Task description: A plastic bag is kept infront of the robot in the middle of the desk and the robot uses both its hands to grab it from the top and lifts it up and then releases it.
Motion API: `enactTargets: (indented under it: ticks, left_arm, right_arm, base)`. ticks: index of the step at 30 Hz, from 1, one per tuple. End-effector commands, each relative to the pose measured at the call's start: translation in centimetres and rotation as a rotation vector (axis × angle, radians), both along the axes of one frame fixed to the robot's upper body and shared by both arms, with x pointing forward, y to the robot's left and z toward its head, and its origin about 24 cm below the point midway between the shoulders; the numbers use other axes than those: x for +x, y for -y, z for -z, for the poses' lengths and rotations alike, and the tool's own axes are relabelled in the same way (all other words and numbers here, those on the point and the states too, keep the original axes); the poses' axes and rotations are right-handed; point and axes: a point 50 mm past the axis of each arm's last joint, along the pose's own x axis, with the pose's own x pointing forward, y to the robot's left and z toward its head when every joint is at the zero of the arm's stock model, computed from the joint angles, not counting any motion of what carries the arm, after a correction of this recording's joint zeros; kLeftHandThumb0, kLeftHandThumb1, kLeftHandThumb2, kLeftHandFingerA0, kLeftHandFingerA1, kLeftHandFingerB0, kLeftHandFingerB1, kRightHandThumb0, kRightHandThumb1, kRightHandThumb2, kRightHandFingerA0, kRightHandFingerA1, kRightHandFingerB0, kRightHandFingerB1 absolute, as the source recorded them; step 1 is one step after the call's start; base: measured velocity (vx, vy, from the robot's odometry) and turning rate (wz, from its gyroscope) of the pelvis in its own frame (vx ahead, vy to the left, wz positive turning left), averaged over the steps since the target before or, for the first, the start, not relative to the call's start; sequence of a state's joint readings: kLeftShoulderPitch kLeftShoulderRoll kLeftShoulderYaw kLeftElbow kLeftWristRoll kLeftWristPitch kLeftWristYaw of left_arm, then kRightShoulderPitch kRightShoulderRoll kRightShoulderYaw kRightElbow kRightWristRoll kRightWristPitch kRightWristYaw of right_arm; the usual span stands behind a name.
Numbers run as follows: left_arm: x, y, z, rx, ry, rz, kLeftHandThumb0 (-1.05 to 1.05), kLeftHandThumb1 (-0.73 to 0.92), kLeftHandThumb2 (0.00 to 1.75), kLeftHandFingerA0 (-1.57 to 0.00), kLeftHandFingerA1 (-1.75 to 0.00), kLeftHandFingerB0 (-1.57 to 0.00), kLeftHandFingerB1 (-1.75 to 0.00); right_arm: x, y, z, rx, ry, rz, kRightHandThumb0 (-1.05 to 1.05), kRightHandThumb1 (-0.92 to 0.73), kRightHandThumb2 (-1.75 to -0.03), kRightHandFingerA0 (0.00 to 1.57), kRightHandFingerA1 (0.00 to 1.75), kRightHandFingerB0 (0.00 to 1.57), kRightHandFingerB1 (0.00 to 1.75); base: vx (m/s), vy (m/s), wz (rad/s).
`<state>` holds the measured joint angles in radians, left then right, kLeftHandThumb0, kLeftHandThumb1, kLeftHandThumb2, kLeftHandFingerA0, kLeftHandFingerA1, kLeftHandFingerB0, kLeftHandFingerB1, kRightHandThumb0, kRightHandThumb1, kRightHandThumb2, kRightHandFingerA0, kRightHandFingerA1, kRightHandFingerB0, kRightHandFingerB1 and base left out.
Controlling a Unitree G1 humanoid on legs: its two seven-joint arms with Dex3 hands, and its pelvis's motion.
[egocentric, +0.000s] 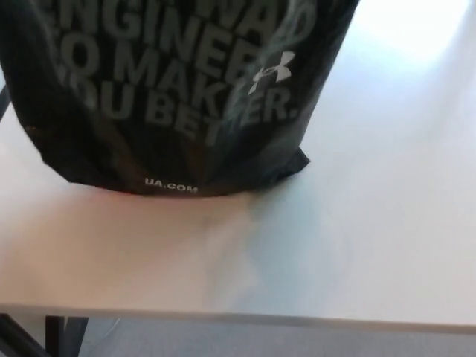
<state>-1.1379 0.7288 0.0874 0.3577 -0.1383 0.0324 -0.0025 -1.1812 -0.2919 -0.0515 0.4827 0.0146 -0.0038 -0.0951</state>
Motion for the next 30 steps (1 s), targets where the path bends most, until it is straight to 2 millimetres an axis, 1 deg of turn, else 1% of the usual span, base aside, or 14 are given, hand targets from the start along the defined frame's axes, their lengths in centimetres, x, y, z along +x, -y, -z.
enactTargets:
  ticks: [1, 5, 6, 8, 9, 11, 13, 14, 15, 16, 24, 26, 29, 30]
  left_arm:
    - [-3.1, -3.9, 3.1, 0.484, -0.133, -0.235, -0.90, 0.49, 0.58, 0.00, 0.00, 0.00, 0.00]
    - [-4.2, -4.9, 4.6, 0.546, -0.167, -0.278, -0.97, 0.57, 0.57, 0.00, 0.00, 0.00, 0.00]
    - [-4.6, -5.2, 4.9, 0.573, -0.153, -0.290, -0.94, 0.58, 0.59, 0.00, 0.00, 0.00, 0.00]
    - [-4.9, -5.6, 5.3, 0.571, -0.164, -0.281, -0.91, 0.56, 0.57, 0.00, 0.00, 0.00, 0.00]
    - [-5.4, -6.3, 5.9, 0.544, -0.201, -0.289, -0.91, 0.57, 0.58, 0.00, 0.00, 0.00, 0.00]
    - [-6.0, -7.2, 6.7, 0.504, -0.236, -0.280, -0.90, 0.57, 0.58, 0.00, 0.00, 0.00, 0.00]
    - [-6.8, -8.3, 7.8, 0.489, -0.245, -0.317, -0.94, 0.50, 0.89, 0.00, 0.00, 0.00, 0.00]
    - [-7.3, -8.9, 8.3, 0.477, -0.253, -0.344, -0.93, 0.62, 0.60, 0.00, 0.00, 0.00, 0.00]
    - [-7.6, -9.2, 8.7, 0.468, -0.260, -0.361, -0.93, 0.62, 0.60, 0.00, 0.00, 0.00, 0.00]
    - [-8.0, -9.9, 9.3, 0.459, -0.265, -0.382, -0.93, 0.50, 0.86, 0.00, 0.00, 0.00, 0.00]
    - [-15.1, -16.3, 17.1, 0.377, -0.337, -0.635, -0.86, 0.52, 0.96, 0.00, -0.16, 0.00, -0.17]
    - [-16.6, -16.6, 18.8, 0.343, -0.346, -0.635, -1.05, 0.66, 0.99, 0.00, -0.01, 0.00, 0.00]
    - [-19.5, -16.6, 21.7, 0.308, -0.359, -0.617, -0.96, 0.63, 1.00, 0.00, -0.13, 0.00, -0.15]
    - [-20.6, -16.3, 22.9, 0.317, -0.361, -0.613, -0.91, 0.63, 1.01, 0.00, -0.16, 0.00, -0.19]
  right_arm:
    - [-1.5, 3.0, 5.4, -0.225, -0.186, 0.033, -0.98, -0.60, -0.94, 0.00, 0.08, 0.00, 0.00]
    - [-2.3, 4.2, 7.7, -0.164, -0.281, -0.027, -1.01, -0.62, -0.97, 0.00, 0.06, 0.00, 0.00]
    - [-2.6, 4.4, 8.4, -0.138, -0.302, -0.052, -0.82, -0.64, -0.73, 0.00, 0.00, 0.00, 0.00]
    - [-3.0, 4.8, 9.2, -0.117, -0.322, -0.063, -0.81, -0.64, -0.72, 0.00, 0.00, 0.00, 0.00]
    - [-3.5, 5.2, 10.0, -0.097, -0.348, -0.074, -0.96, -0.60, -0.94, 0.00, 0.08, 0.00, 0.00]
    - [-4.1, 5.6, 10.6, -0.079, -0.358, -0.072, -0.97, -0.60, -0.94, 0.00, 0.09, 0.00, 0.00]
    - [-4.8, 6.2, 11.3, -0.080, -0.347, -0.071, -0.95, -0.59, -0.94, 0.02, 0.20, 0.00, 0.00]
    - [-5.2, 6.4, 11.6, -0.101, -0.349, -0.056, -0.97, -0.61, -0.96, 0.05, 0.25, 0.00, 0.00]
    - [-5.5, 6.6, 11.8, -0.127, -0.350, -0.041, -0.97, -0.61, -0.96, 0.05, 0.25, 0.00, 0.00]
    - [-5.8, 6.8, 12.0, -0.146, -0.343, -0.026, -0.95, -0.61, -0.96, 0.09, 0.28, 0.00, 0.00]
    - [-11.3, 9.4, 15.5, -0.203, -0.286, 0.038, -0.85, -0.57, -0.97, 0.00, 0.28, 0.00, 0.09]
    - [-12.8, 9.6, 16.3, -0.203, -0.281, 0.045, -0.85, -0.56, -0.96, 0.00, 0.26, 0.00, 0.08]
    - [-15.5, 9.7, 17.9, -0.219, -0.263, 0.071, -0.86, -0.56, -0.97, 0.02, 0.26, 0.00, 0.10]
    - [-16.9, 9.7, 18.6, -0.249, -0.257, 0.091, -0.82, -0.70, -0.62, 0.02, 0.28, 0.00, 0.12]
  base:
    - [0.00, 0.000, 0.00]
    - [0.00, 0.000, 0.00]
    - [0.00, 0.000, 0.00]
    - [0.00, 0.000, 0.00]
    - [0.00, 0.000, 0.00]
    - [0.00, 0.000, 0.00]
    - [0.00, 0.000, 0.00]
    - [0.00, 0.000, 0.00]
    - [0.00, 0.000, 0.00]
    - [0.00, 0.000, 0.00]
    - [0.00, 0.000, 0.00]
    - [0.00, 0.000, 0.00]
    - [0.00, 0.000, 0.00]
    - [0.00, 0.000, 0.00]
